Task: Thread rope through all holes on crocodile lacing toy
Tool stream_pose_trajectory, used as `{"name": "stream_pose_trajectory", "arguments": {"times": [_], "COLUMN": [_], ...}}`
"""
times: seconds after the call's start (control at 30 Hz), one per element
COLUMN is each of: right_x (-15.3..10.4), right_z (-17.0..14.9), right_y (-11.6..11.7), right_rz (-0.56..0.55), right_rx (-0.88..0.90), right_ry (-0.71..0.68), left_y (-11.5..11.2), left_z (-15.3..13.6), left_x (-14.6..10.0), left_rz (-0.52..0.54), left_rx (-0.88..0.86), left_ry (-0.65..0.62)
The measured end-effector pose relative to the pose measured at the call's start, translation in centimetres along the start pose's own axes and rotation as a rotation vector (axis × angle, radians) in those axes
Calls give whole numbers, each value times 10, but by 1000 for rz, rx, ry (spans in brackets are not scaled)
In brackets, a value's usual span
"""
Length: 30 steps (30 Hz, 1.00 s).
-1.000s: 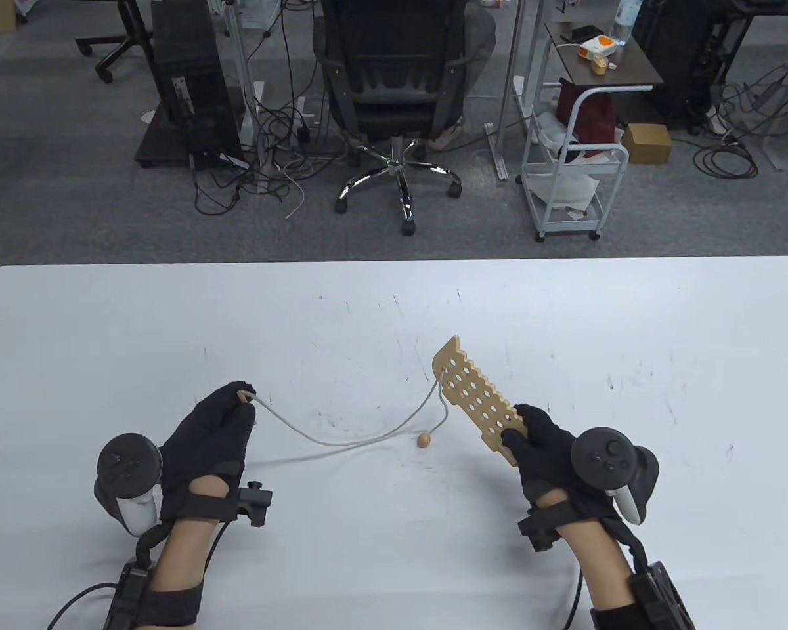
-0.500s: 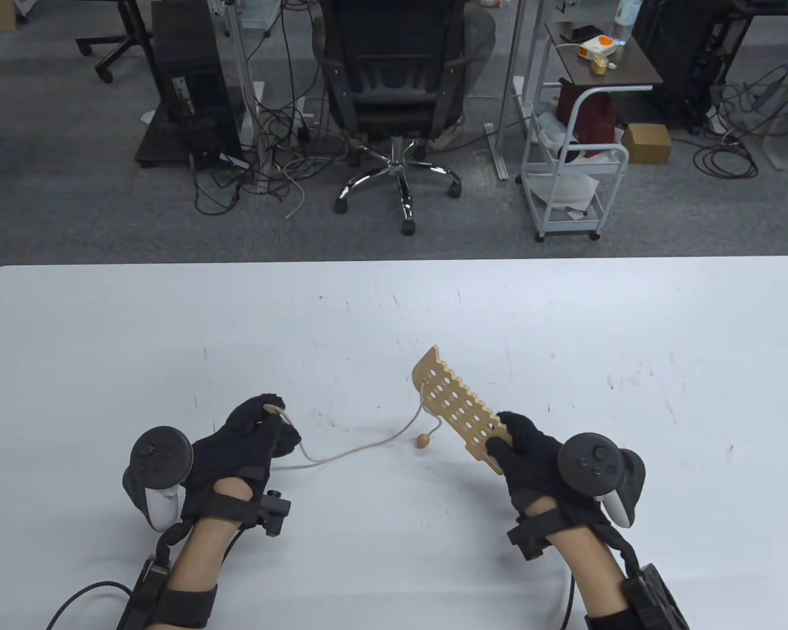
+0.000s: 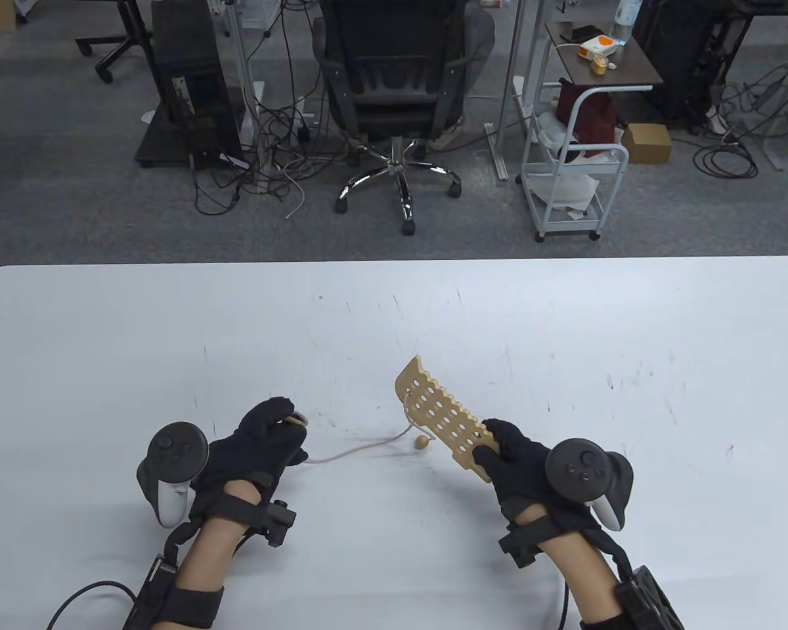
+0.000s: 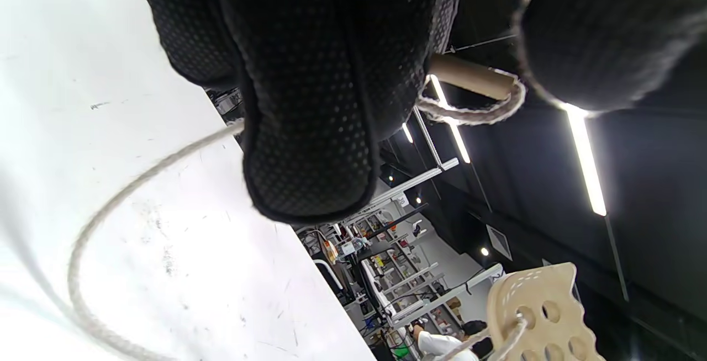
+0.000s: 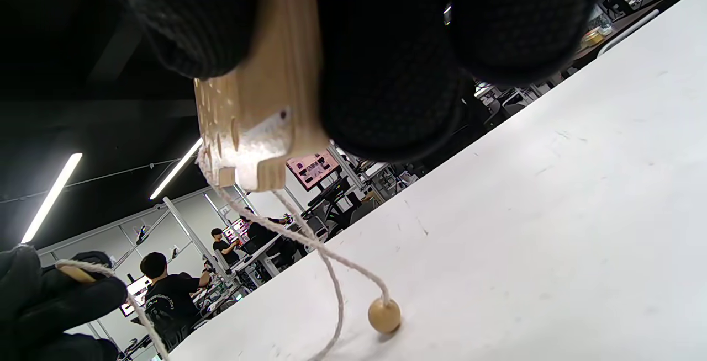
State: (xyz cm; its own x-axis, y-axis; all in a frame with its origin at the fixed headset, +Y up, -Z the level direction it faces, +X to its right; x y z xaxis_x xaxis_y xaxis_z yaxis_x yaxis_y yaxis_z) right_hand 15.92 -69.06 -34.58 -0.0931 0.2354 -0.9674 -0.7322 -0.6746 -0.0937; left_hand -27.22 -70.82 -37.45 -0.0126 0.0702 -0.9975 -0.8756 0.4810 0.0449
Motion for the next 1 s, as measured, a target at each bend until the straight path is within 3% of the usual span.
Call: {"name": "stream_pose_trajectory", "arguments": {"times": [0.17,0.43,1.0], "right_x": [-1,-4,-6], "right_z": [4,11,16], "right_y": [4,12,25], "right_rz": [12,41,150], "right_rx": [2,14,182], "right_ry": [-12,-34,-42], "left_y": [4,3,-17], "left_z": [0,1,-1], "left_x": [-4,-3,2], "left_rz": [76,65,-86], "left_rx": [59,49,-31], "left_ry": [0,0,-14]}}
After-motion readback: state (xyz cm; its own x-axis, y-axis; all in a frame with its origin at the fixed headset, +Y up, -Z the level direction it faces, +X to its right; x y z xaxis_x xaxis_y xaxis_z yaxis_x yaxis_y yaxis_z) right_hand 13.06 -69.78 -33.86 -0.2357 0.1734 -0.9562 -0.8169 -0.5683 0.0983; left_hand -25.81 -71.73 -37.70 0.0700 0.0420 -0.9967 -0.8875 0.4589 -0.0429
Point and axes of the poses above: the tracker on the back of each hand, its own z axis roughly to the thumb side, its own x axis roughly from the wrist to the fingertips, y = z × x, the point moved 4 cm from there along x, roughly from the wrist to the fingertips, and after that the axes turned 4 degrees about y, right-handed, at the moved point
